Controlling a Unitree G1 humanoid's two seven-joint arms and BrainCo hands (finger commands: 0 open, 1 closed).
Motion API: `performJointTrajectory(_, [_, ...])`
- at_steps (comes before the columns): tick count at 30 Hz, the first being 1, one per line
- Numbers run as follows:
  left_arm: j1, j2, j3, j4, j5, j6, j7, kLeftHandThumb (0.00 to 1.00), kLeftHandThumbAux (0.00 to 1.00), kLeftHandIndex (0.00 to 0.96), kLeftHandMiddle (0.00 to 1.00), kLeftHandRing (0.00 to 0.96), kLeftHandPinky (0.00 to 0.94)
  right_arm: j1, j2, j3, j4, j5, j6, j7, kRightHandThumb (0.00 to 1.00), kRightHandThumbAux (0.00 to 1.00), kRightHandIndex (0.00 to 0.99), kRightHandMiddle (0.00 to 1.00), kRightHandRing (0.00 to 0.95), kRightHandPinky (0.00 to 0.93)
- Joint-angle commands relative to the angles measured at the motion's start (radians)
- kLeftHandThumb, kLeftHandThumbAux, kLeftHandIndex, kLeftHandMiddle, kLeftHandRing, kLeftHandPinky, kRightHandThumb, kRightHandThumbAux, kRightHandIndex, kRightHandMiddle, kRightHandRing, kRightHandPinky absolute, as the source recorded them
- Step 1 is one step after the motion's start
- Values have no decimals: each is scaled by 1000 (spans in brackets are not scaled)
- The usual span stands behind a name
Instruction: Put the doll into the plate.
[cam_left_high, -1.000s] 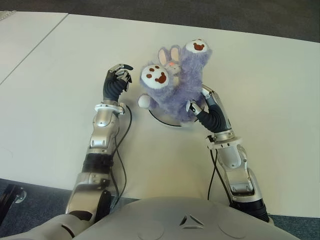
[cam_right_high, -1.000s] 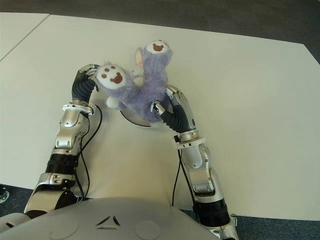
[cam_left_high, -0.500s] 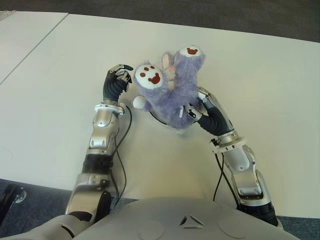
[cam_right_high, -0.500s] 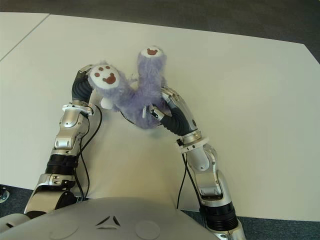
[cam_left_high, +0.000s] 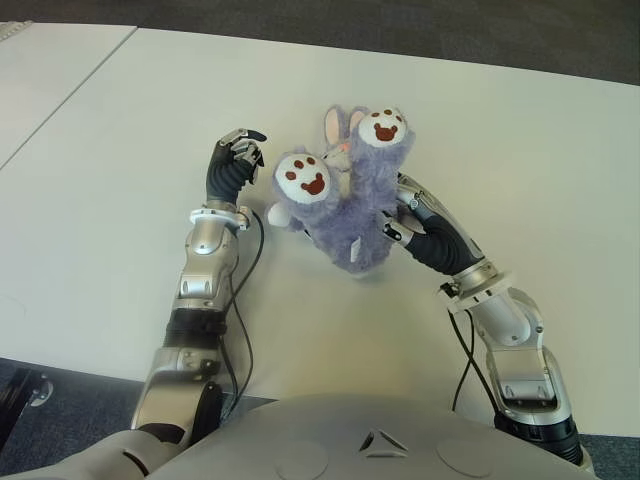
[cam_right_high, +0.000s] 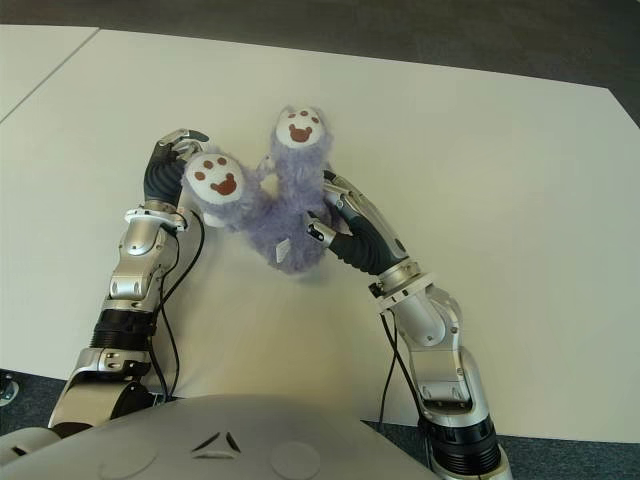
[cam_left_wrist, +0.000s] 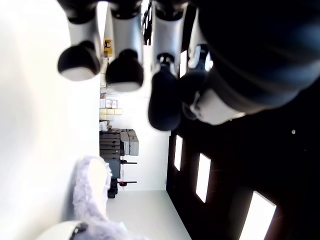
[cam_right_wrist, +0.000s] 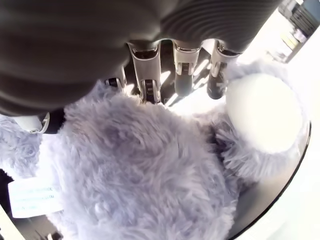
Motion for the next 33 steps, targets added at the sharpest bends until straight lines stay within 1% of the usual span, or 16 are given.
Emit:
performJointTrajectory(1, [61, -58, -13, 48, 0, 10, 14, 713, 703, 444, 842, 850, 856, -2, -30, -14, -26, 23, 62, 52, 605, 178, 0, 0, 0, 0])
performJointTrajectory(11, [58, -58, -10, 50, -2, 12, 13, 712, 703, 444, 846, 853, 859, -9, -64, -42, -56, 45, 90, 80, 598, 183, 0, 0, 0, 0])
performJointTrajectory(16, [57, -56, -9, 52, -6, 13, 9, 712, 703, 444, 846, 853, 857, -15, -84, -46, -68, 29, 110, 95, 622, 192, 0, 0, 0, 0])
performJointTrajectory(22, [58, -54, -12, 48, -4, 18, 10, 712, 703, 444, 845, 851, 856, -38, -132, -71, -90, 46, 163, 151, 654, 207, 0, 0, 0, 0])
performJointTrajectory(24, [56, -53, -12, 51, -4, 18, 10, 712, 703, 444, 845, 851, 856, -44, -139, -74, -91, 48, 171, 159, 659, 210, 0, 0, 0, 0])
performJointTrajectory(28, [54, -51, -12, 52, -6, 19, 6, 712, 703, 444, 843, 850, 855, -47, -172, -103, -92, 62, 165, 181, 646, 206, 0, 0, 0, 0])
performJointTrajectory(30, [53, -51, -11, 53, -8, 20, 4, 712, 703, 444, 843, 851, 857, -63, -197, -123, -89, 78, 167, 204, 636, 202, 0, 0, 0, 0])
performJointTrajectory(33, [51, -51, -11, 55, -8, 18, 5, 713, 703, 444, 844, 852, 860, -148, -265, -176, -80, 145, 212, 281, 640, 207, 0, 0, 0, 0])
